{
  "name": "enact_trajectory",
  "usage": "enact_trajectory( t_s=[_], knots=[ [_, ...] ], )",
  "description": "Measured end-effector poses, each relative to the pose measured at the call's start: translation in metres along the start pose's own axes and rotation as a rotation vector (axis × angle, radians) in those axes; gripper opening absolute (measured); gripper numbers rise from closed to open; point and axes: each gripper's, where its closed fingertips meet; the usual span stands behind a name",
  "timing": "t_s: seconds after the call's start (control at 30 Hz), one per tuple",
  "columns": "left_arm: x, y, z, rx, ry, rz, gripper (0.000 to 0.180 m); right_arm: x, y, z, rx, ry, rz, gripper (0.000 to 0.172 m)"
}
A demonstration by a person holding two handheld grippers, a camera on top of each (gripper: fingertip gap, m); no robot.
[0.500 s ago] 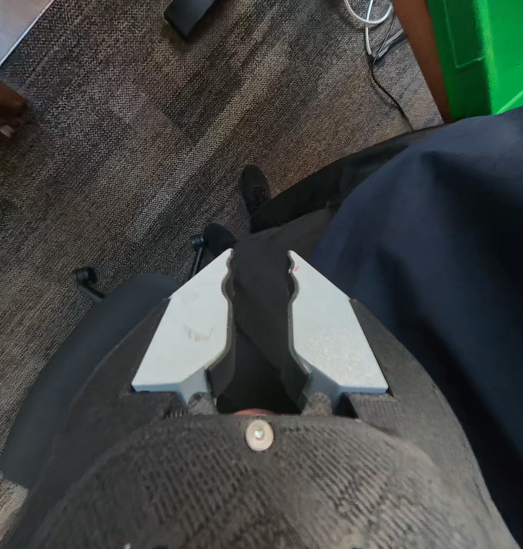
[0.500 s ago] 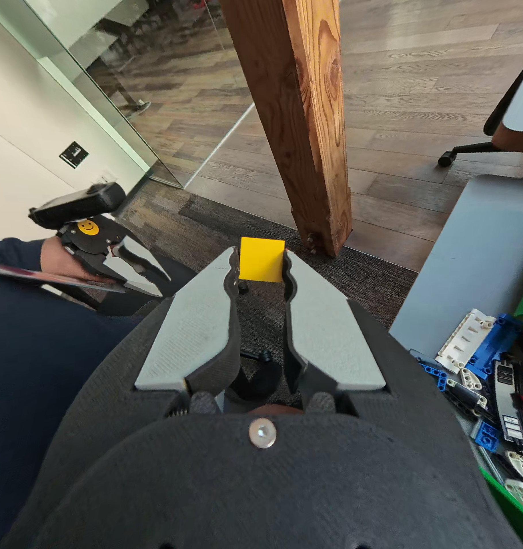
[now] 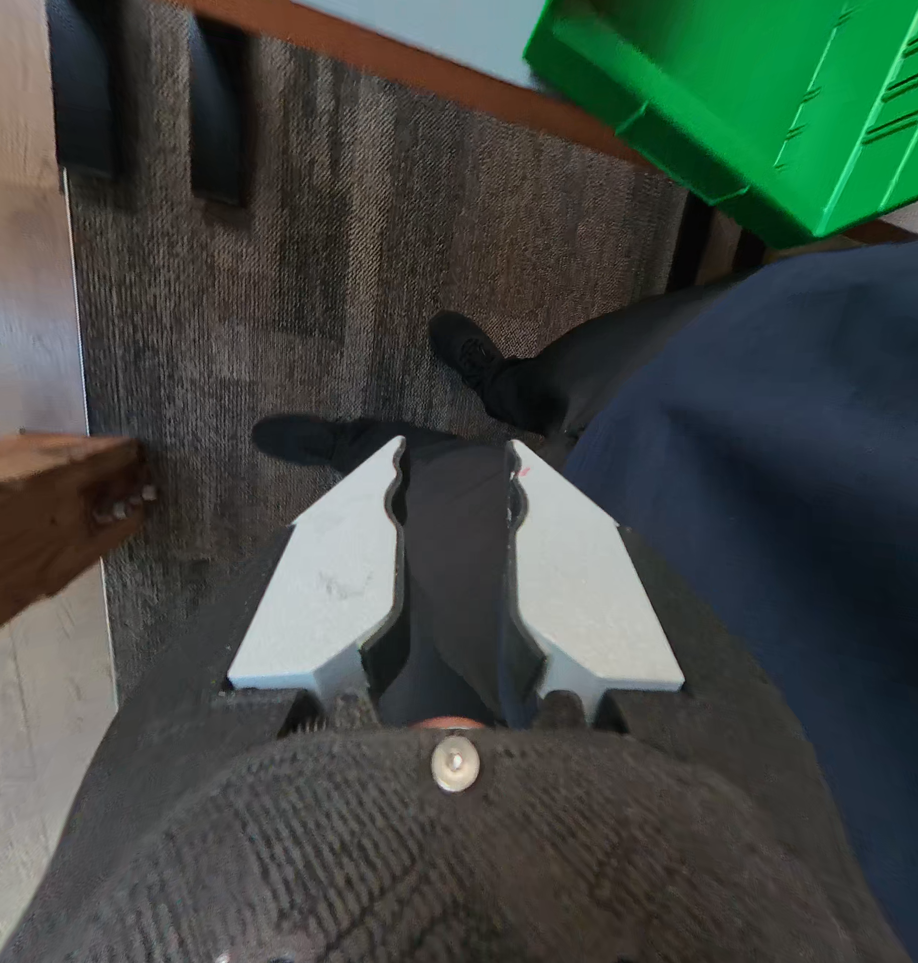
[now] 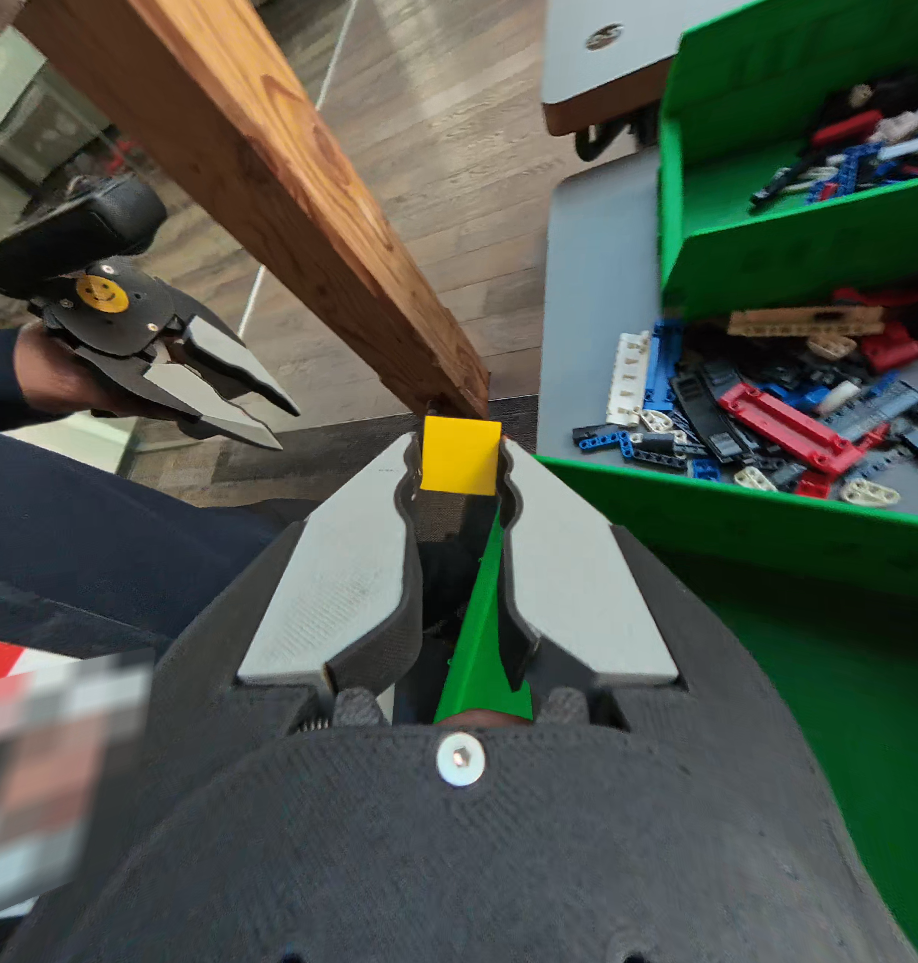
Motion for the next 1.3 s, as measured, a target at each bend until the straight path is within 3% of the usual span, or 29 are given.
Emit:
enact_trajectory(
  t_s=[0.2, 0.4, 0.53, 0.7, 0.77, 0.87, 1.0, 1.03, 1.13, 1.2, 1.3],
  knots=[
    [0.011, -0.065, 0.042, 0.174, 0.098, -0.056, 0.038, -0.021, -0.004, -0.03, 0.107, 0.247, -0.035, 0.026],
    [-0.013, -0.157, 0.116, 0.293, 0.163, -0.222, 0.042, -0.017, -0.027, -0.04, 0.259, 0.469, -0.097, 0.026],
    [-0.044, -0.255, 0.16, 0.302, 0.173, -0.332, 0.052, -0.001, -0.042, -0.028, 0.307, 0.512, -0.095, 0.026],
    [-0.084, -0.412, 0.188, 0.357, 0.108, -0.482, 0.059, 0.001, -0.046, -0.022, 0.258, 0.582, -0.045, 0.026],
    [-0.08, -0.466, 0.194, 0.374, 0.068, -0.45, 0.069, -0.001, -0.044, -0.026, 0.265, 0.598, -0.057, 0.026],
    [-0.061, -0.537, 0.205, 0.423, -0.038, -0.403, 0.069, -0.004, -0.043, -0.04, 0.293, 0.599, -0.115, 0.026],
    [-0.017, -0.597, 0.221, 0.445, -0.156, -0.255, 0.073, -0.012, -0.042, -0.075, 0.337, 0.595, -0.18, 0.026],
    [-0.005, -0.608, 0.225, 0.454, -0.183, -0.219, 0.07, -0.016, -0.042, -0.083, 0.35, 0.594, -0.2, 0.026],
    [0.022, -0.62, 0.221, 0.49, -0.156, -0.116, 0.029, -0.032, -0.04, -0.105, 0.389, 0.611, -0.232, 0.026],
    [0.02, -0.634, 0.213, 0.557, -0.178, -0.139, 0.001, -0.049, -0.038, -0.114, 0.403, 0.641, -0.255, 0.026],
    [0.007, -0.655, 0.202, 0.654, -0.171, -0.13, 0.003, -0.072, -0.03, -0.124, 0.425, 0.697, -0.267, 0.026]
  ],
)
Point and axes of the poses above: each gripper's, where its closed fingertips meet, x out along the fingers, y out of its underside, z = x × y across the jaws, and after that the axes turned 1 degree about -z, right-handed
